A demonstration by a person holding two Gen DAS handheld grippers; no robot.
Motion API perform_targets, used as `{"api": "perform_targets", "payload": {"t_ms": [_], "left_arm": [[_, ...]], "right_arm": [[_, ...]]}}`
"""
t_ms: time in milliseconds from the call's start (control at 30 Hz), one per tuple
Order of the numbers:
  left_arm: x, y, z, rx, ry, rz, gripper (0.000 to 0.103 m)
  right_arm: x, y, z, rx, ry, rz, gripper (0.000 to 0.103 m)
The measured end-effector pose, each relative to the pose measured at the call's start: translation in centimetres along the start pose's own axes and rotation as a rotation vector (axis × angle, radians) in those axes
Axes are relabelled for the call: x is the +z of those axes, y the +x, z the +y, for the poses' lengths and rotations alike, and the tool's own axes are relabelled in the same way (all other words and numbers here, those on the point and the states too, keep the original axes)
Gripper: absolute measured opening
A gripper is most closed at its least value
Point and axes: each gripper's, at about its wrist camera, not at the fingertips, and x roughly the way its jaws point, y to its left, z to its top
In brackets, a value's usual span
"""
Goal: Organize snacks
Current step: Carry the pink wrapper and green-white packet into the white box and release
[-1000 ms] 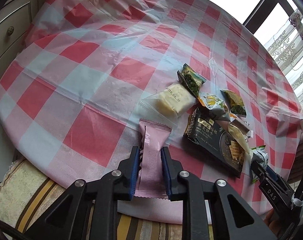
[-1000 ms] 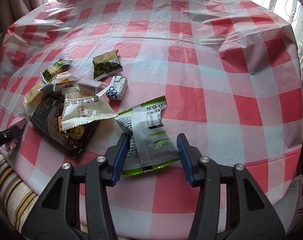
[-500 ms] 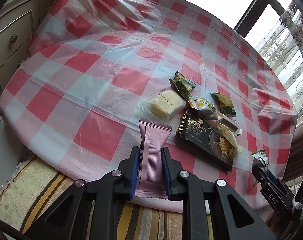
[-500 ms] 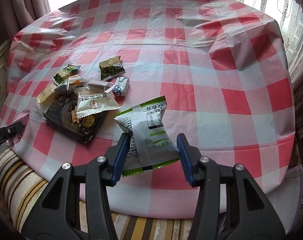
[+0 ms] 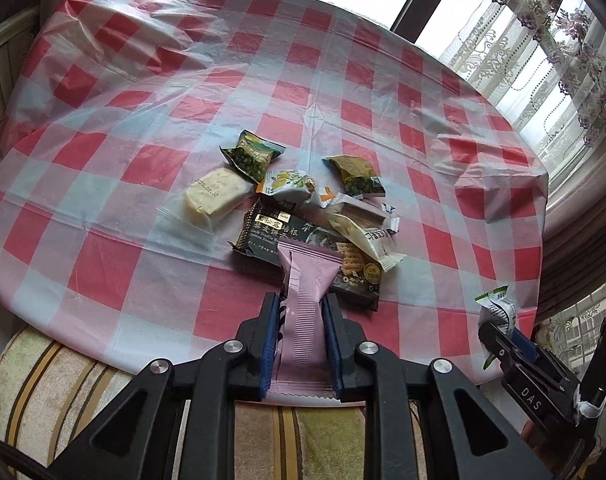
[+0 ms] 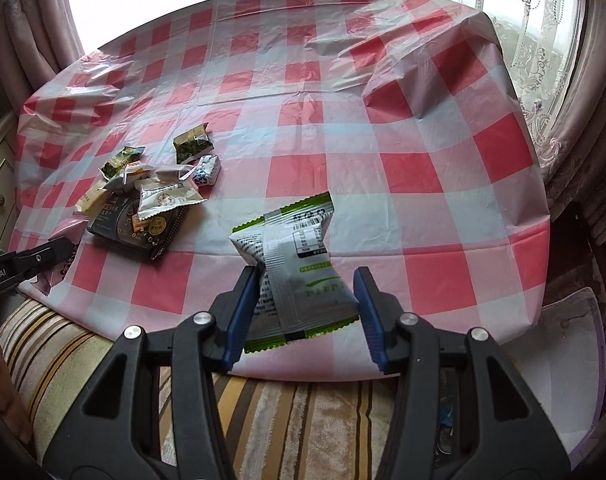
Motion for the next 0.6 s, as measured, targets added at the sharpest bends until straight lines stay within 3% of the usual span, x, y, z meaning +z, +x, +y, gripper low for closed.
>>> {"api": "perform_targets", "payload": {"t_ms": [600], "left_arm": [[-5.1,2.5,-15.3,-0.228,0.323,0.175,0.023]], "right_arm": [[-6.3,-4.2,-13.7,-0.182,0.243,0.023,0.053]]}}
